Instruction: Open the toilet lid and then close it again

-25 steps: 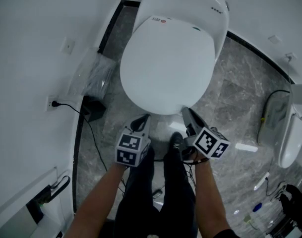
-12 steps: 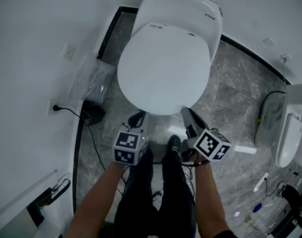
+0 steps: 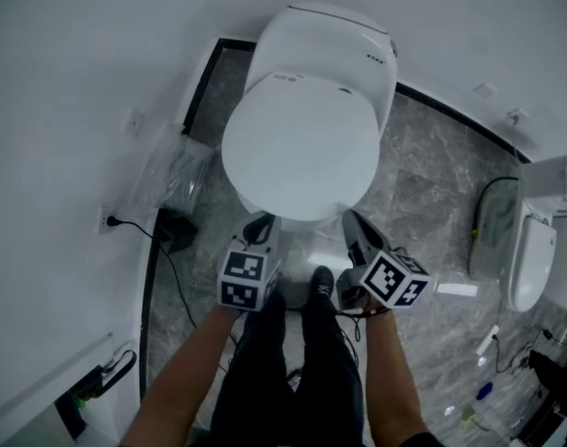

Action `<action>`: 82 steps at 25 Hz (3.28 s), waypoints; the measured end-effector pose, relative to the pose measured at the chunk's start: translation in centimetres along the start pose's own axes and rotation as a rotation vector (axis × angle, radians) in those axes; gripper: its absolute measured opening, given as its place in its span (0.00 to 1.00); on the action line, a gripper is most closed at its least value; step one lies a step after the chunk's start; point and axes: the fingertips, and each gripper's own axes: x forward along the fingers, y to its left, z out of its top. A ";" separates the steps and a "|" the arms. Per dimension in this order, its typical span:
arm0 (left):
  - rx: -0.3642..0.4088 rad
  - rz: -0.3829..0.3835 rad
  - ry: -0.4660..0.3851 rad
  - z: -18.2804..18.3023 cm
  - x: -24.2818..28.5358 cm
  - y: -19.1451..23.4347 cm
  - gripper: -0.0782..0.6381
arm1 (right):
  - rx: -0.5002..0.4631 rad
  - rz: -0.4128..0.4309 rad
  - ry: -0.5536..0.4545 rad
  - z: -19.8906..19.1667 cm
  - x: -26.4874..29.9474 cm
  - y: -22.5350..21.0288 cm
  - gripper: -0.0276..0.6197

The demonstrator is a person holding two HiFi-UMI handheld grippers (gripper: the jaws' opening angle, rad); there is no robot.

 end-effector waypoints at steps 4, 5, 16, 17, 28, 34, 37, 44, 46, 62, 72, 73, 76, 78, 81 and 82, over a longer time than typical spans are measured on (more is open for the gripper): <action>0.017 -0.015 -0.021 2.1 -0.2 -0.3 0.12 | -0.050 0.008 -0.018 1.3 -0.7 1.5 0.08; 0.021 -0.019 -0.025 2.7 -0.2 -0.3 0.12 | -0.061 0.008 -0.024 1.6 -0.8 1.9 0.08; 0.050 -0.070 -0.070 8.4 -0.1 -0.8 0.12 | -0.179 -0.016 -0.078 5.3 -1.7 5.2 0.06; 0.054 -0.076 -0.073 9.0 0.0 -0.9 0.12 | -0.190 -0.021 -0.081 5.6 -1.7 5.5 0.06; 0.098 -0.129 -0.096 14.6 1.0 -1.2 0.12 | -0.214 -0.064 -0.092 8.4 -0.7 6.5 0.06; 0.100 -0.120 -0.123 18.0 1.7 -1.3 0.12 | -0.214 -0.055 -0.061 11.1 1.2 6.4 0.06; 0.095 -0.106 -0.136 19.1 2.0 -1.4 0.12 | -0.200 -0.036 -0.049 12.5 2.1 6.2 0.06; 0.074 -0.055 -0.158 22.9 3.3 -1.0 0.12 | -0.200 0.013 -0.028 16.0 3.5 6.6 0.06; 0.072 -0.042 -0.163 24.0 3.8 -0.9 0.12 | -0.204 0.024 -0.024 17.1 3.8 6.7 0.06; 0.046 0.013 -0.179 27.4 6.0 0.0 0.12 | -0.239 0.045 -0.025 23.7 6.7 6.7 0.06; 0.015 0.047 -0.145 27.3 6.4 0.1 0.12 | -0.251 0.026 -0.043 28.3 8.8 6.3 0.06; 0.014 0.050 -0.143 27.4 6.5 0.0 0.12 | -0.254 0.023 -0.043 28.7 9.0 6.1 0.06; 0.010 0.058 -0.137 27.8 6.7 -0.1 0.12 | -0.259 0.012 -0.041 30.0 9.9 5.5 0.06; 0.011 0.061 -0.134 28.0 7.0 -0.3 0.12 | -0.263 0.004 -0.039 30.8 10.5 5.0 0.06; 0.016 0.063 -0.128 28.2 7.2 -0.5 0.12 | -0.268 -0.007 -0.044 32.0 11.3 4.4 0.06; 0.015 0.063 -0.125 28.2 7.4 -0.5 0.12 | -0.270 -0.013 -0.045 32.4 11.5 4.1 0.06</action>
